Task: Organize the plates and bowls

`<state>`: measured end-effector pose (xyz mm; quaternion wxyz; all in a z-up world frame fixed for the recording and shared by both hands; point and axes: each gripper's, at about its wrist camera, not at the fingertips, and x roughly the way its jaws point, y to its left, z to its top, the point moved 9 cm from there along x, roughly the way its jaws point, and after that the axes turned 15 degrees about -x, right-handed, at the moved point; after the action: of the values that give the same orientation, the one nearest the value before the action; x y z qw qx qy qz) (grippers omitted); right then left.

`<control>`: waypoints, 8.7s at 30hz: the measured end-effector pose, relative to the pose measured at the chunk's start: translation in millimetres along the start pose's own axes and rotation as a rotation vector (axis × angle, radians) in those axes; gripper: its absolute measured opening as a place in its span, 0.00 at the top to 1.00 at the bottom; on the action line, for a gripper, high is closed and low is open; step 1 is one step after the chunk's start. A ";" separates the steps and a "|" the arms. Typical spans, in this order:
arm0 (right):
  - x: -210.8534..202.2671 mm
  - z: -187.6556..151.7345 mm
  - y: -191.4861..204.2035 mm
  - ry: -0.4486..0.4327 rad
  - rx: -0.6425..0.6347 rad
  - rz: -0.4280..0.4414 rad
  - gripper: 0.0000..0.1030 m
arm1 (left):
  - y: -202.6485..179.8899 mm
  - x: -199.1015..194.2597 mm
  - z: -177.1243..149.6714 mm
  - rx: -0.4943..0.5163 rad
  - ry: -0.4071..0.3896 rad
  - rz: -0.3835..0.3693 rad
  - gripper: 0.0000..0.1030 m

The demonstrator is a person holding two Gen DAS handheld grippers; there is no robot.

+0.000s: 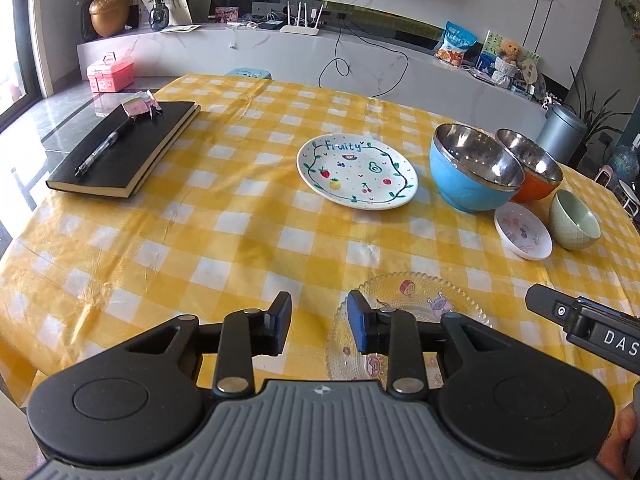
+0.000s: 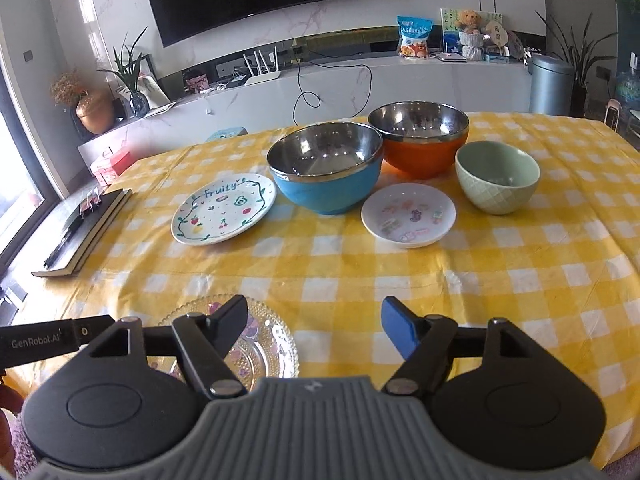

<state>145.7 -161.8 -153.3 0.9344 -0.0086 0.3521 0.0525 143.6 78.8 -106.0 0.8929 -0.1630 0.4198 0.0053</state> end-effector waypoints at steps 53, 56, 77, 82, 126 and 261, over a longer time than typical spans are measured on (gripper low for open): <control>189.6 71.7 11.5 0.035 0.389 0.192 0.81 | -4.5 181.0 124.3 -0.081 -0.011 -0.162 0.73; 193.3 71.4 13.9 0.037 0.391 0.200 0.89 | -5.3 182.0 124.3 -0.097 -0.001 -0.183 0.79; 146.1 45.8 7.6 0.102 0.438 0.238 0.94 | 11.4 137.4 88.0 -0.153 0.030 -0.188 0.90; 138.5 28.5 0.9 0.125 0.453 0.234 0.94 | 14.3 130.8 73.7 -0.180 0.052 -0.203 0.89; 110.9 33.8 -21.3 0.077 0.555 0.440 0.96 | 8.4 92.5 68.1 -0.245 0.081 -0.290 0.88; 25.1 -53.5 0.2 0.165 0.195 0.250 0.89 | 17.1 25.5 -46.1 -0.175 0.077 -0.172 0.79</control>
<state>129.3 -162.1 -210.0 0.8850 0.1218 0.4292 0.1329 123.1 78.2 -157.4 0.8555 -0.2759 0.4362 -0.0410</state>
